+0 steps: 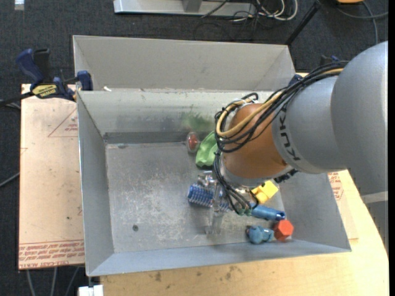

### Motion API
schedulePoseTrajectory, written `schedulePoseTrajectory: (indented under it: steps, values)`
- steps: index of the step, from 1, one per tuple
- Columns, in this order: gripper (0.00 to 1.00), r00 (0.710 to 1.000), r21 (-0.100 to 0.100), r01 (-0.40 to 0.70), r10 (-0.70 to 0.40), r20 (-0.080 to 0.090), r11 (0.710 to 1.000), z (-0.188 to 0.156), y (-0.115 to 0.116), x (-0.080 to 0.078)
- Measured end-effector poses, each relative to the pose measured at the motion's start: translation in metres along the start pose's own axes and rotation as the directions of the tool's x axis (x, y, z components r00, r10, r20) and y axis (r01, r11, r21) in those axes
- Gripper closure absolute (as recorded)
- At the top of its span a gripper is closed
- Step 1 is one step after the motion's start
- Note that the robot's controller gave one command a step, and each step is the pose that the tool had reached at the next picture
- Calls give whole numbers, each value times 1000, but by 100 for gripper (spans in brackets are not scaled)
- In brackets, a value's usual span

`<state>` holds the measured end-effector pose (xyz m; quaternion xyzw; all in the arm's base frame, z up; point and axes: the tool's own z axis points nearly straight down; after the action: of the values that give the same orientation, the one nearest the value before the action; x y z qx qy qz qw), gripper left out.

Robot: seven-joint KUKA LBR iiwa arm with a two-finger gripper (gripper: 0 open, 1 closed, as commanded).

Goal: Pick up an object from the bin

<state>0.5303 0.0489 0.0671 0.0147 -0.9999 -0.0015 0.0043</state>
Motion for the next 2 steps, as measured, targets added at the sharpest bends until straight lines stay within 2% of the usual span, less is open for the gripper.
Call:
schedulePoseTrajectory:
  steps: [1,2]
  values:
    - [100,1000,2,-4,4,7,1000,-2,-3,-2]
    - [100,763,5,646,-646,2,763,-2,-37,16]
